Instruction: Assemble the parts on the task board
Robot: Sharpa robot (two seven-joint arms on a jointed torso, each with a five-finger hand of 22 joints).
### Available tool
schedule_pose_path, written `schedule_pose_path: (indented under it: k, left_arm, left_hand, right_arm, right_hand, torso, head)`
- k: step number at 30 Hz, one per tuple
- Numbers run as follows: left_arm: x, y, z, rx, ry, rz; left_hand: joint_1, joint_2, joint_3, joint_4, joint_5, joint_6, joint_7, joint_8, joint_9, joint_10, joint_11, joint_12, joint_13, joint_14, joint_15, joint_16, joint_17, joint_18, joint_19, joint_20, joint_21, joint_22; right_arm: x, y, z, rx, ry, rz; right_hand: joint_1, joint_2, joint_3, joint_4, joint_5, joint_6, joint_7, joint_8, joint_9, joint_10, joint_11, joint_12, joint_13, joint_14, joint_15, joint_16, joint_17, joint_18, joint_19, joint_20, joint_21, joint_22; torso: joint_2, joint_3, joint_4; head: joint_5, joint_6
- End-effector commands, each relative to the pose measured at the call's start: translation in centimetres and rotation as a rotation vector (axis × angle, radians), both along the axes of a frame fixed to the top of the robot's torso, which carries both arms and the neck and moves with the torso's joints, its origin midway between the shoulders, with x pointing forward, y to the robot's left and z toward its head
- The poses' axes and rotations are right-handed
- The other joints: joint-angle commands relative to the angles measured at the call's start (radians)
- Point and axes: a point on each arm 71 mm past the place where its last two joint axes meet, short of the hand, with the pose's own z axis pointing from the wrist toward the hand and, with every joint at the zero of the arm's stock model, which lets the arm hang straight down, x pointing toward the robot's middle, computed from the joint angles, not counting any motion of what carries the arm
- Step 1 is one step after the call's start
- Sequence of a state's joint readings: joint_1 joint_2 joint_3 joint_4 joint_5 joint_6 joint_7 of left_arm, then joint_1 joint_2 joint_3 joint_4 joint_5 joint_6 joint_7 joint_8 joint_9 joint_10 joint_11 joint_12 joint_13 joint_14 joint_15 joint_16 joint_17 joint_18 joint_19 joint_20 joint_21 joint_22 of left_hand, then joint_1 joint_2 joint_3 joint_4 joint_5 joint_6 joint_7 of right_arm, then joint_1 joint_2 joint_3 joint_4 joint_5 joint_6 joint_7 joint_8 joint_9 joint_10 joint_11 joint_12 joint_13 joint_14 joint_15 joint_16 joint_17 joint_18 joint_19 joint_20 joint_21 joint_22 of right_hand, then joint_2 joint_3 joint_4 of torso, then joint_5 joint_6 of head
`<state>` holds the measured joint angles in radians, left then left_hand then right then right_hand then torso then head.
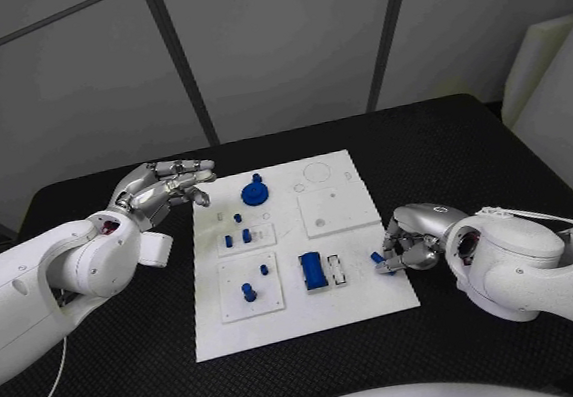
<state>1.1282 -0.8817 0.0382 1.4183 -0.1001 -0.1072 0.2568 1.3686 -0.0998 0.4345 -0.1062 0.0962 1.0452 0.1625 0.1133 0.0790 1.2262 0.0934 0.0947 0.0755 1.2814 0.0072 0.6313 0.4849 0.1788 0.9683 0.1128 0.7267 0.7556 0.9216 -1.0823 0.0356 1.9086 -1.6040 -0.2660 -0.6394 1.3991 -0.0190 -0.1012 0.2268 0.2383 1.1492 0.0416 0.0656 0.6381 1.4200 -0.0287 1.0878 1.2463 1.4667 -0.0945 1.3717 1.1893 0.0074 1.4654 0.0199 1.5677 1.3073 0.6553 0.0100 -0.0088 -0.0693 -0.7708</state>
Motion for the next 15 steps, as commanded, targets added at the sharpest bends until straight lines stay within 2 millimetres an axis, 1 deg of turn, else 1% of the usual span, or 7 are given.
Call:
schedule_pose_path:
  k: [1,4,8,10,13,15]
  left_arm:
    - [-0.04,-0.13,0.16,-0.011,-0.005,-0.011]
    - [-0.05,-0.1,0.16,-0.01,-0.005,-0.01]
    - [-0.06,-0.06,0.16,-0.01,-0.005,-0.009]
    - [-0.06,-0.07,0.15,-0.01,-0.005,-0.009]
    - [-0.06,-0.1,0.15,-0.01,-0.005,-0.01]
    - [-0.06,-0.11,0.15,-0.01,-0.004,-0.01]
  left_hand:
    - [-0.003,0.005,-0.002,-0.006,0.002,0.001,0.001,-0.003,0.001,-0.006,-0.002,-0.002,0.001,0.0,0.001,-0.005,0.001,0.004,0.007,0.001,-0.004,-0.002]
    - [-0.003,0.005,-0.002,-0.006,0.002,0.001,0.001,-0.003,0.001,-0.006,-0.002,-0.002,0.001,0.0,0.001,-0.005,0.001,0.004,0.007,0.001,-0.004,-0.002]
    - [-0.003,0.006,-0.002,-0.007,0.002,0.002,0.001,-0.003,0.001,-0.006,-0.002,-0.002,0.001,0.0,0.001,-0.005,0.001,0.004,0.006,0.001,-0.005,-0.002]
    - [-0.003,0.006,-0.002,-0.007,0.002,0.002,0.001,-0.003,0.001,-0.006,-0.002,-0.002,0.001,0.0,0.001,-0.005,0.001,0.004,0.006,0.001,-0.005,-0.002]
    - [-0.003,0.006,-0.002,-0.007,0.002,0.002,0.001,-0.003,0.001,-0.006,-0.002,-0.002,0.001,0.0,0.001,-0.005,0.001,0.004,0.006,0.001,-0.005,-0.002]
    - [-0.003,0.006,-0.002,-0.007,0.002,0.002,0.001,-0.003,0.001,-0.006,-0.002,-0.002,0.001,0.0,0.001,-0.005,0.001,0.004,0.006,0.001,-0.005,-0.002]
  right_arm:
    - [-0.25,-0.28,-0.9,-0.056,0.027,-0.014]
    - [-0.29,-0.09,-0.84,-0.055,0.021,-0.018]
    - [-0.54,0.16,-0.53,-0.022,0.012,-0.038]
    - [-0.7,0.25,-0.36,0.009,0.013,-0.055]
    - [-0.97,0.45,-0.1,0.076,0.02,-0.082]
    - [-1.14,0.68,0.07,0.133,0.026,-0.103]
  right_hand:
    - [0.055,0.033,0.017,-0.024,0.025,0.003,-0.009,-0.001,-0.019,0.001,-0.011,-0.004,-0.002,0.035,-0.009,0.003,0.003,-0.007,0.105,-0.009,0.003,0.263]
    - [0.092,0.046,0.034,-0.052,0.069,0.002,-0.01,-0.002,-0.025,0.0,-0.013,-0.008,-0.003,0.035,-0.011,0.003,0.003,-0.007,0.105,-0.012,0.003,0.263]
    - [0.1,0.051,0.041,-0.07,0.124,0.004,-0.01,0.0,-0.032,0.002,-0.012,-0.009,-0.002,0.035,-0.01,0.002,0.004,-0.007,0.105,-0.012,0.003,0.263]
    - [0.097,0.05,0.041,-0.073,0.143,0.004,-0.01,0.0,-0.033,0.003,-0.013,-0.009,-0.002,0.036,-0.01,0.003,0.006,-0.007,0.105,-0.012,0.003,0.263]
    - [0.093,0.05,0.04,-0.073,0.151,0.004,-0.009,0.0,-0.034,0.004,-0.013,-0.007,-0.001,0.036,-0.01,0.003,0.007,-0.007,0.105,-0.012,0.003,0.263]
    - [0.086,0.05,0.039,-0.072,0.161,0.001,-0.008,-0.002,-0.036,0.005,-0.012,-0.007,0.0,0.036,-0.01,0.004,0.008,-0.007,0.105,-0.012,0.003,0.263]
  torso:
    - [0.0,0.0003,0.0012]
    - [0.0,0.0001,0.001]
    - [-0.001,-0.0002,0.0008]
    - [-0.001,-0.0008,0.0007]
    - [-0.001,-0.0016,0.002]
    - [-0.001,-0.0014,0.0018]
  head:
    - [-0.001,-0.001]
    - [0.001,0.0]
    - [0.002,-0.001]
    - [0.004,-0.001]
    - [0.004,-0.001]
    - [0.006,0.0]
